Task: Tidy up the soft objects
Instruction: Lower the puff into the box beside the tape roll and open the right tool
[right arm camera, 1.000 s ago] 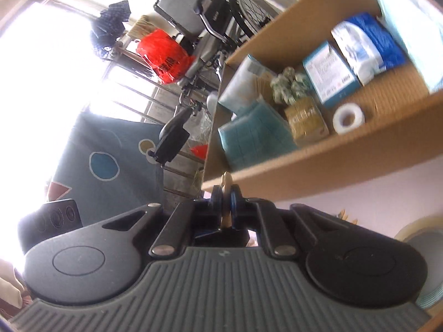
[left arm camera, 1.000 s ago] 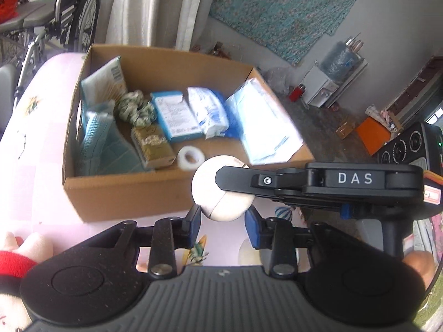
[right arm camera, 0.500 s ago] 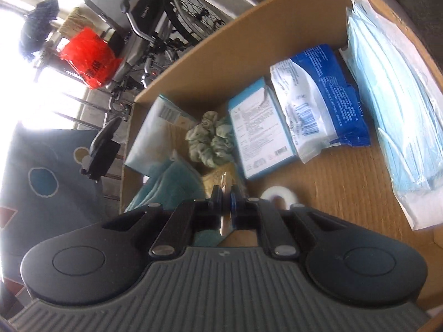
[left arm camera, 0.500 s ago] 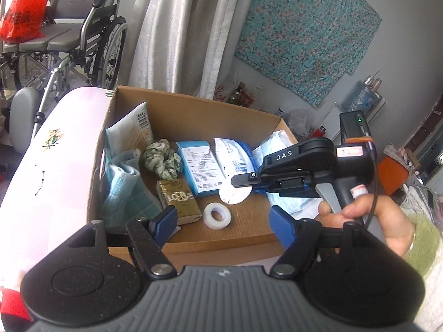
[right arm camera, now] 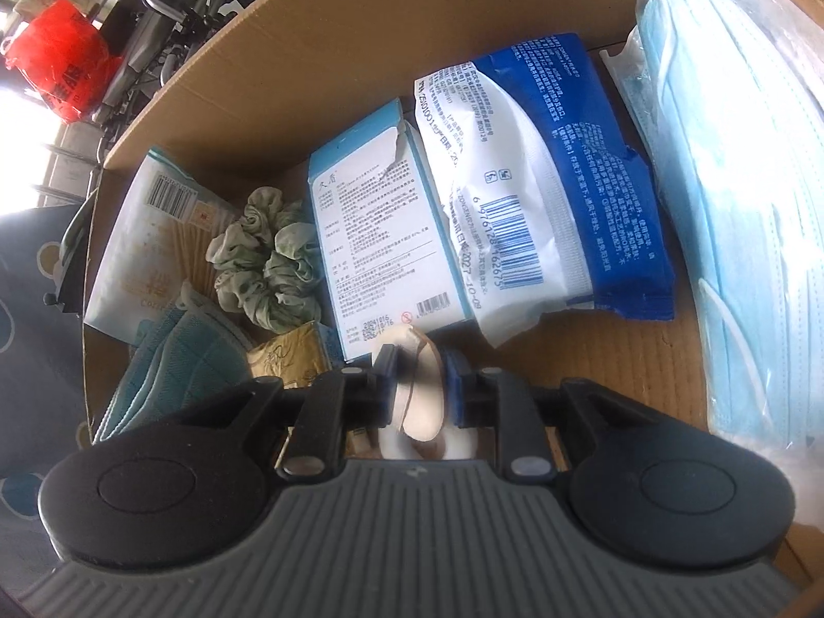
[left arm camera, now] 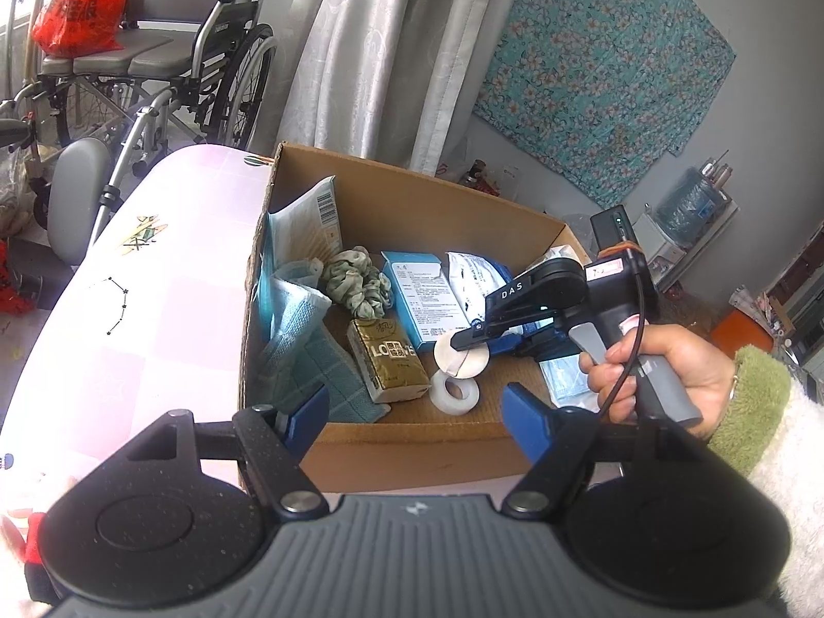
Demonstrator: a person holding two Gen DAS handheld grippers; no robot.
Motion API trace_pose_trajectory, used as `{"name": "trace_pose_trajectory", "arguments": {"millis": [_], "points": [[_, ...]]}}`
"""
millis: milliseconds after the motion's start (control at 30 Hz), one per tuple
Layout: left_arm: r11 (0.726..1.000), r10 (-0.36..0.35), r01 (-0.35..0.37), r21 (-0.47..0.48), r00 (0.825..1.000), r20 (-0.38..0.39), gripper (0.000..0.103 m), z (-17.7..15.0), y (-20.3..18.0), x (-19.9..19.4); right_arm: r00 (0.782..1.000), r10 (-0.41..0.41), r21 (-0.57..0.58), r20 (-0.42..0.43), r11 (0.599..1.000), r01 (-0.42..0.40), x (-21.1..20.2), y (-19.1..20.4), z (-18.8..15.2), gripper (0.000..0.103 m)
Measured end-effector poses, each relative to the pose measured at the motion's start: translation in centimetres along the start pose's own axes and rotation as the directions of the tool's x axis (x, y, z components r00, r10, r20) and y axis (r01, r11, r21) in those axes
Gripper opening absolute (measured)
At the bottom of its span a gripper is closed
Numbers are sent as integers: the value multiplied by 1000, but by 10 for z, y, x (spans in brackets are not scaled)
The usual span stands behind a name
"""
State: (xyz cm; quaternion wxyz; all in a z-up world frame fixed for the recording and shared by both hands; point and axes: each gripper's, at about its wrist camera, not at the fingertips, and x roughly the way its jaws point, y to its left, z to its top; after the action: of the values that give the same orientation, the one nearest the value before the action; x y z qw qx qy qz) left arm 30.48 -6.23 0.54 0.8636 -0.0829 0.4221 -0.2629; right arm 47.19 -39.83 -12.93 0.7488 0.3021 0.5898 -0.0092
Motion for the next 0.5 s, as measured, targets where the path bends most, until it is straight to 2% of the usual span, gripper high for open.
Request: {"name": "trace_pose_trajectory", "arguments": {"millis": [133,233,367,500], "points": [[1000,0,0,-1,1000,5,75,-1,0,-2,999,-53,-26,7,998,54,-3,1,-1,35],[1000,1,-1,-4,1000,11,75,-1,0,-5,998,-52,-25,28,998,53,-10,1,-3,51],[1000,17,-17,-3,1000,16,78,-2,-3,-13,997,-50,-44,61,998,52,-30,4,-10,52],[1000,30,-30,-3,999,34,88,-4,-8,-32,993,5,-81,121,997,5,-71,13,-31,52]]}}
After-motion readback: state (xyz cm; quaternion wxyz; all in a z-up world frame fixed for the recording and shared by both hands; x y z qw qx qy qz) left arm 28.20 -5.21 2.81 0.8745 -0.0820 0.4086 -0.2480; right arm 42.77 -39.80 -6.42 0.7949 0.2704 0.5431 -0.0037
